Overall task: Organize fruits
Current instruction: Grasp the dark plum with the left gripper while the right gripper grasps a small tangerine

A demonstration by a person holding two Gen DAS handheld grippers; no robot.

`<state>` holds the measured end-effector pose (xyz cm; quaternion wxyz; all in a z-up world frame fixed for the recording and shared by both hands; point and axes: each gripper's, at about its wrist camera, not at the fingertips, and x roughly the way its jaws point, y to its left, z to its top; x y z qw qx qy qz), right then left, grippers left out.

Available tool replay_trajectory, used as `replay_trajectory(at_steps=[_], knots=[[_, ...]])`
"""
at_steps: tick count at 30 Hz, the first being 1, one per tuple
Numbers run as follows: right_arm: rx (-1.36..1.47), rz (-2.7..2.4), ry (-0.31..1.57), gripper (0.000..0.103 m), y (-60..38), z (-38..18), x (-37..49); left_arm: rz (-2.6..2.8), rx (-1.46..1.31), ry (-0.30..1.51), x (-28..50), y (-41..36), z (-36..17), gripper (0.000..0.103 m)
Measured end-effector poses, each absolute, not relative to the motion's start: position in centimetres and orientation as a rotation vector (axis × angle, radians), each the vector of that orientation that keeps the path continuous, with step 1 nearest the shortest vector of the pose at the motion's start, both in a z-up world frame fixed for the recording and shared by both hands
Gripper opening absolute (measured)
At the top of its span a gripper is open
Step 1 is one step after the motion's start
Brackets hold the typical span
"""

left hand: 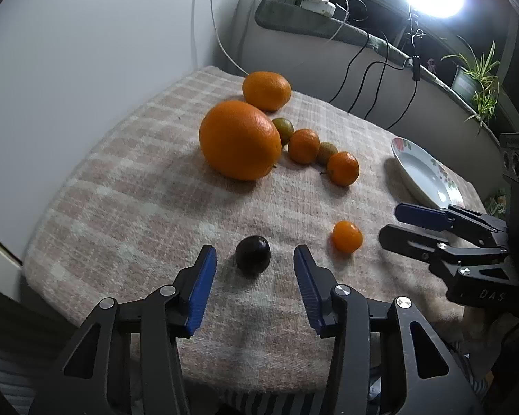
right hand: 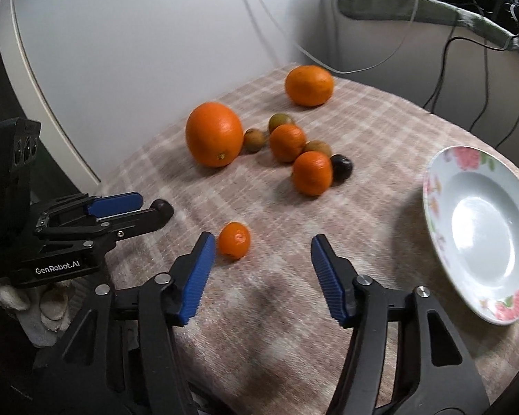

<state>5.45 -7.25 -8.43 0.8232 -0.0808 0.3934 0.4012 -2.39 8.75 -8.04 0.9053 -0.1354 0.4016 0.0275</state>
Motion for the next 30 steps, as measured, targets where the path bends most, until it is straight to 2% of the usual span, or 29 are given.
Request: replay_trajectory(at_steps=[13,23,27,30], knots=[[-0.212,0.913,0.908,0.050,-4.6,-10.1,6.3,0.054,-0.295,0.850,-1.8,9.1,-8.7,0.037],[-0.217,0.918,0.928,0.037,-4.0,-10.5,6.6,0.053,-0.289,0.852,-1.5,9.1,-9.1,0.026],[-0.198,0.943,0.938,0.026,-4.1,-10.5,6.7,0.051,-0.279,0.848,-1.4,9.0,-9.1,0.021],[-0.193,0.947,0.941,0.025,-4.0,-10.5,6.6,0.051,-0.276,0.845,-1.4,8.9,-9.0,0.020]])
